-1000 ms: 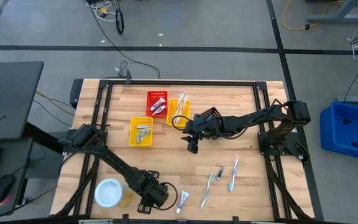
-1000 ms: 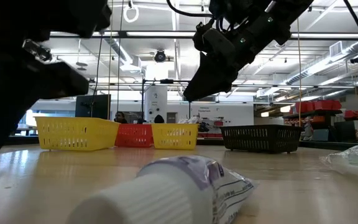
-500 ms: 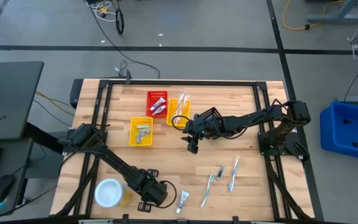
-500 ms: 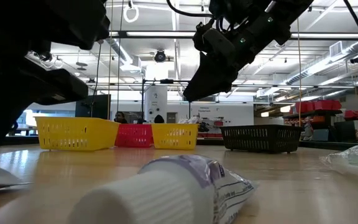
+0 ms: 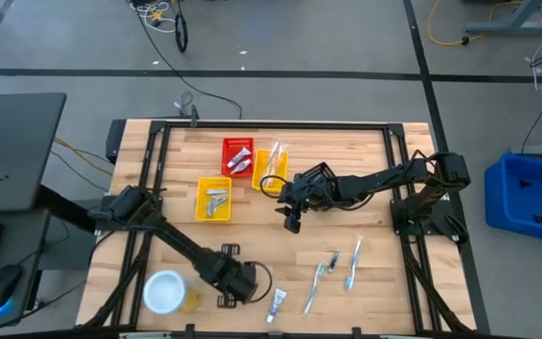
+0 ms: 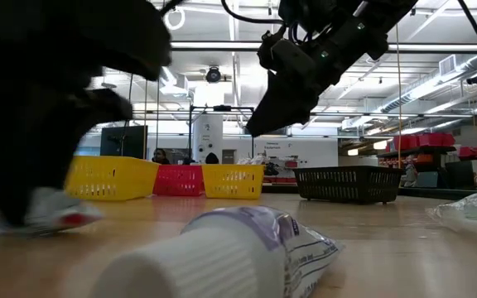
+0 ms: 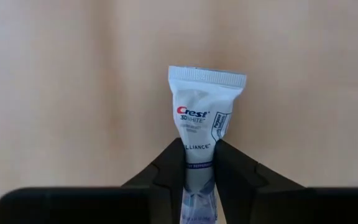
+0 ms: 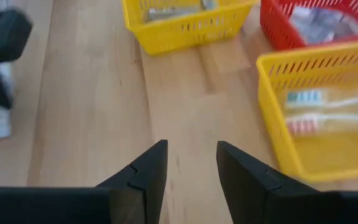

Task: Pick & Place Travel size toiletries
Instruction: Put the toothpaste into the red bin

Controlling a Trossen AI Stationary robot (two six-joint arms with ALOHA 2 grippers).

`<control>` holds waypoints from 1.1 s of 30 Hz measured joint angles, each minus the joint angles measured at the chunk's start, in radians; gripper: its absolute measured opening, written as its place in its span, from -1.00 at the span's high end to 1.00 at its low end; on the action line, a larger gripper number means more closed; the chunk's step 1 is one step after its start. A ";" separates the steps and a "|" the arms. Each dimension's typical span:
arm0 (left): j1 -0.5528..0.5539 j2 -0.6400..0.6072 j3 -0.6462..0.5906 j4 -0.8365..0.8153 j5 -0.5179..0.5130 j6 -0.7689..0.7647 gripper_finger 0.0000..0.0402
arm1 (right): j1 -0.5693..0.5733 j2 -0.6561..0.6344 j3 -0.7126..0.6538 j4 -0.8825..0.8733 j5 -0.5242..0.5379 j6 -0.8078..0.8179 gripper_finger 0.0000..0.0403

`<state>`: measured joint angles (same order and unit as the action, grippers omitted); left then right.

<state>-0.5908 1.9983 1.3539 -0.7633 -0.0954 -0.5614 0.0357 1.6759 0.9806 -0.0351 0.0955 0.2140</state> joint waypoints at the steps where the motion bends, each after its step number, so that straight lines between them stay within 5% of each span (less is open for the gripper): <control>1: 0.008 0.002 0.011 -0.026 -0.021 0.013 0.59 | 0.000 0.000 0.000 -0.013 -0.003 0.012 0.27; 16: 0.143 -0.017 0.101 -0.311 -0.180 0.230 0.59 | 0.052 0.000 0.000 -0.186 -0.028 0.163 0.23; 33: 0.411 -0.346 0.103 -0.422 -0.321 0.397 0.61 | 0.079 0.000 0.000 -0.137 -0.028 0.167 0.26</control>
<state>-0.1798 1.6518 1.4567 -1.1851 -0.4163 -0.1639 0.1150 1.6764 0.9802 -0.1720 0.0679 0.3809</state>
